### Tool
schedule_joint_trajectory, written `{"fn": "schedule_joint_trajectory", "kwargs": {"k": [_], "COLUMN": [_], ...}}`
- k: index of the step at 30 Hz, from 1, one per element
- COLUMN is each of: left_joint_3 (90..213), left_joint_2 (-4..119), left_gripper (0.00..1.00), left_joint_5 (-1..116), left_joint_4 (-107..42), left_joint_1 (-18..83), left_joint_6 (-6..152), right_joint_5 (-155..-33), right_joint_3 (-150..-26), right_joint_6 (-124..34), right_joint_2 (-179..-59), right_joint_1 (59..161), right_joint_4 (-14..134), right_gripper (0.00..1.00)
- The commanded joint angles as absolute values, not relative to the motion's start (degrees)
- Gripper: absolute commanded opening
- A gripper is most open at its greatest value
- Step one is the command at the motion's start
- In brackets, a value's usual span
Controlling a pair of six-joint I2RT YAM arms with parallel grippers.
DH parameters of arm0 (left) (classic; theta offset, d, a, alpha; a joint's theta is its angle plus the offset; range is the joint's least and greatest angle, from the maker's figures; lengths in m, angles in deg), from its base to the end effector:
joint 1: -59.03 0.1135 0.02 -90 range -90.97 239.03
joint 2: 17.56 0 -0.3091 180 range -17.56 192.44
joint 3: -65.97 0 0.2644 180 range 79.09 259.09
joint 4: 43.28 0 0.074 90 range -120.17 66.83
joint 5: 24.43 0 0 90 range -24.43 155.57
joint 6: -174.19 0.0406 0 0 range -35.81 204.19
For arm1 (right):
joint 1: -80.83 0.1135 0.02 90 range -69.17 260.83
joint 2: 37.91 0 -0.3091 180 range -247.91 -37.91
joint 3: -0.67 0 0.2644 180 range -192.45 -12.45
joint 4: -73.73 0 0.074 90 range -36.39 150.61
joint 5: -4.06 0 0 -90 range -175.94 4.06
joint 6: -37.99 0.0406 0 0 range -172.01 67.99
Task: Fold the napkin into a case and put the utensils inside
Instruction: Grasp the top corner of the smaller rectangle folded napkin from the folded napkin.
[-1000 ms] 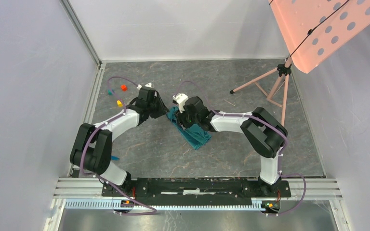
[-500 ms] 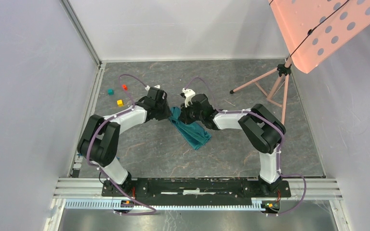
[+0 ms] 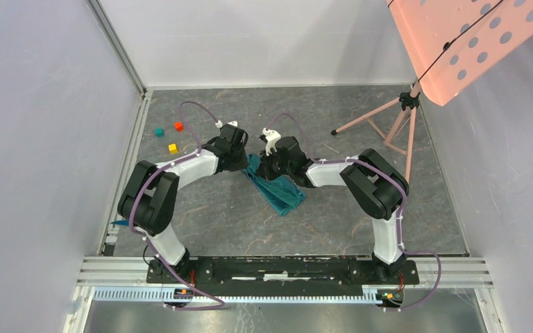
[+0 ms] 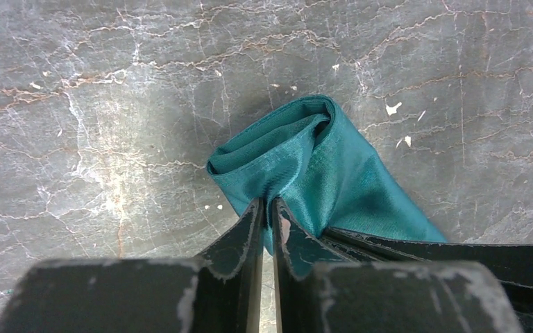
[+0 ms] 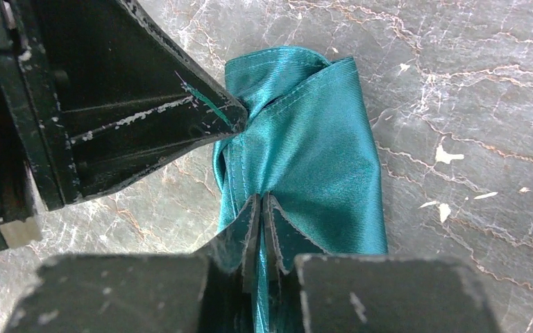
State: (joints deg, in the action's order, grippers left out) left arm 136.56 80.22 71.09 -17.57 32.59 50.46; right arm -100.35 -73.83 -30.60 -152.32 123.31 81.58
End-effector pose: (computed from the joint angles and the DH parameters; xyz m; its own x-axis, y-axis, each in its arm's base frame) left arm 0.3295 -0.1595 0.2077 -0.8112 -0.2139 -0.5443 -0.0712 0.9599 -0.2711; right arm 0.3225 0.3090 0.1652 -0.6600 -0.1250 -0.7408 -0.6109 0.6633 0.4323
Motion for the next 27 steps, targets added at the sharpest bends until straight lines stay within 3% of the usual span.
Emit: {"fn": "schedule_joint_trajectory", "kwargs": {"k": [1,5,14,18,22,27], "left_joint_3": [138.4,137.8,135.6,135.1,134.4,134.3], "left_joint_2": [79.2,78.2,77.1,77.0,77.1,76.9], "left_gripper": [0.13,0.06,0.04,0.04,0.03,0.02], "left_joint_5": [72.6,68.2,64.3,64.1,64.0,64.0], "left_joint_4": [-17.9,-19.0,-21.0,-21.0,-21.2,-21.4], "left_joint_1": [31.8,31.7,33.0,33.5,33.9,34.0], "left_joint_6": [53.4,51.5,48.2,48.9,49.3,49.4], "right_joint_5": [-101.4,-100.5,-96.2,-96.7,-94.7,-93.2], "right_joint_3": [-75.3,-75.1,-79.1,-78.9,-75.5,-75.6], "right_joint_6": [-28.9,-24.8,-26.4,-36.9,-46.4,-52.3], "right_joint_2": [-153.0,-153.9,-156.6,-151.9,-146.9,-147.1], "right_joint_1": [123.6,124.1,126.3,126.3,126.8,128.5], "right_joint_4": [85.1,87.3,85.2,78.4,78.6,79.6], "right_gripper": [0.07,0.04,0.03,0.15,0.40,0.49]}}
